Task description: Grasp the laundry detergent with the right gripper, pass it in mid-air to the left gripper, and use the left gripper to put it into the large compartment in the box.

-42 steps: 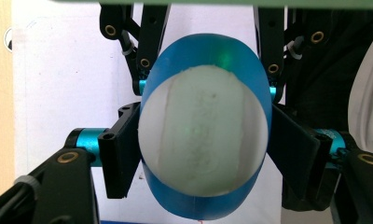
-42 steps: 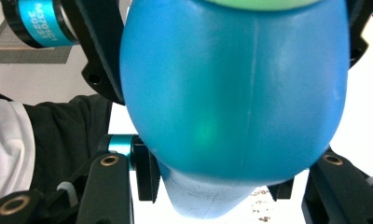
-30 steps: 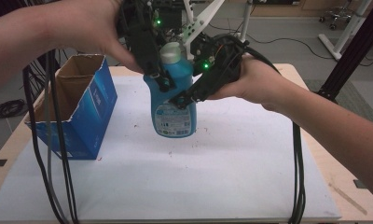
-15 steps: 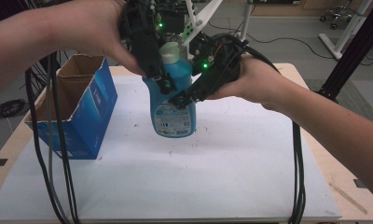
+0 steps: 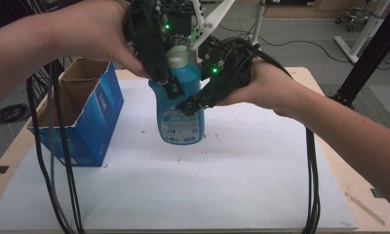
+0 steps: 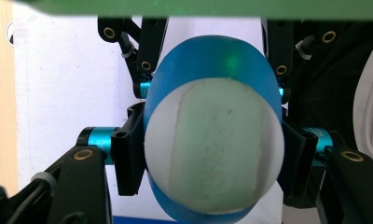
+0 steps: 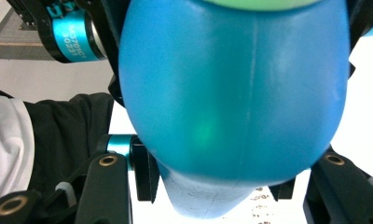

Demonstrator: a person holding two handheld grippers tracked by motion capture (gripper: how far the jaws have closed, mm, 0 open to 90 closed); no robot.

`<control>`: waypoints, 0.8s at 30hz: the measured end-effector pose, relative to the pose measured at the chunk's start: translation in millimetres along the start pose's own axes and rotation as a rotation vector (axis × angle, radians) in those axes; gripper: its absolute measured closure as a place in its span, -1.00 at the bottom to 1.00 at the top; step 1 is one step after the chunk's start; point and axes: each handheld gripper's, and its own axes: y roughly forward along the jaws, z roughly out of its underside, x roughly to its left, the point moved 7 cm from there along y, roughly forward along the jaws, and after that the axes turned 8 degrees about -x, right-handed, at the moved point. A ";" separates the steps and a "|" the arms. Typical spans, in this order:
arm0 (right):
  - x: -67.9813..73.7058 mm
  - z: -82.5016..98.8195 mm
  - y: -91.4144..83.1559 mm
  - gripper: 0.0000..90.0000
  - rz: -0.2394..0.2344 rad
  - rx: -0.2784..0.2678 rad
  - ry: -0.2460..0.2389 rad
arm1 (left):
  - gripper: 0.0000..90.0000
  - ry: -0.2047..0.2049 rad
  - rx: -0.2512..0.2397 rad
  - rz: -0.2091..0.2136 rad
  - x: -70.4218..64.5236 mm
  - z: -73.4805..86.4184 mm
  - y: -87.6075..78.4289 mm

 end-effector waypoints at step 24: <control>-7.8 23.5 -24.0 -0.72 0.034 0.017 0.100 | -0.16 -0.052 0.000 0.024 2.1 11.9 -0.5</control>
